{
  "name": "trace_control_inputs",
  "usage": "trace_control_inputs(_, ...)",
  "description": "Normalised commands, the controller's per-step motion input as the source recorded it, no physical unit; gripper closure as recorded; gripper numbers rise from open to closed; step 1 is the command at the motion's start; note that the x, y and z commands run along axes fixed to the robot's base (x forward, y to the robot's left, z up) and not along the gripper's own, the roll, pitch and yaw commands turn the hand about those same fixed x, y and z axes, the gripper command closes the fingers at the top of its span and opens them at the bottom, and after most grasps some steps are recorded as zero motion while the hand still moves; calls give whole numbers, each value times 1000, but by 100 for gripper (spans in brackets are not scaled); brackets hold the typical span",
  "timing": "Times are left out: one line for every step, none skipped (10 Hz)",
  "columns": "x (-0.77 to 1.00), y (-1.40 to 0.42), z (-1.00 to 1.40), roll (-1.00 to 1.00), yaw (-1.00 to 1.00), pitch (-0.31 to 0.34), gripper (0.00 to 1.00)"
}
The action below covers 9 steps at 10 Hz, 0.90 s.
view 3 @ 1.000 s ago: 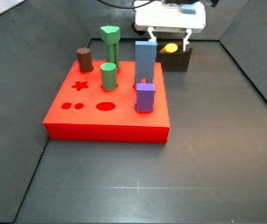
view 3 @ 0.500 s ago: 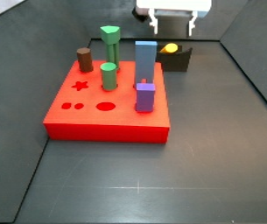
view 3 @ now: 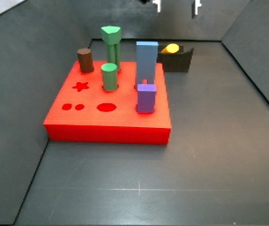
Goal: Pick up the oval object. Move up. Place the oval object on the fixture. Regrasp the oval object. Move to above the board. Insert the oval object.
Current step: Regrasp the oval object.
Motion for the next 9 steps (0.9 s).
trace_control_inputs(-116,-825,799,1000,9,59,0)
trace_control_inputs(-120,-710,671,1000,8,48,0)
trace_control_inputs(-125,-517,425,1000,6,37,0)
trace_control_inputs(-99,-359,221,1000,6,33,0)
trace_control_inputs(-76,-253,97,1000,5,31,0)
trace_control_inputs(-39,-62,35,1000,5,30,0)
trace_control_inputs(-31,-37,37,1000,5,30,0)
trace_control_inputs(-36,-44,18,1000,5,25,0)
trace_control_inputs(-46,-34,24,1000,5,19,0)
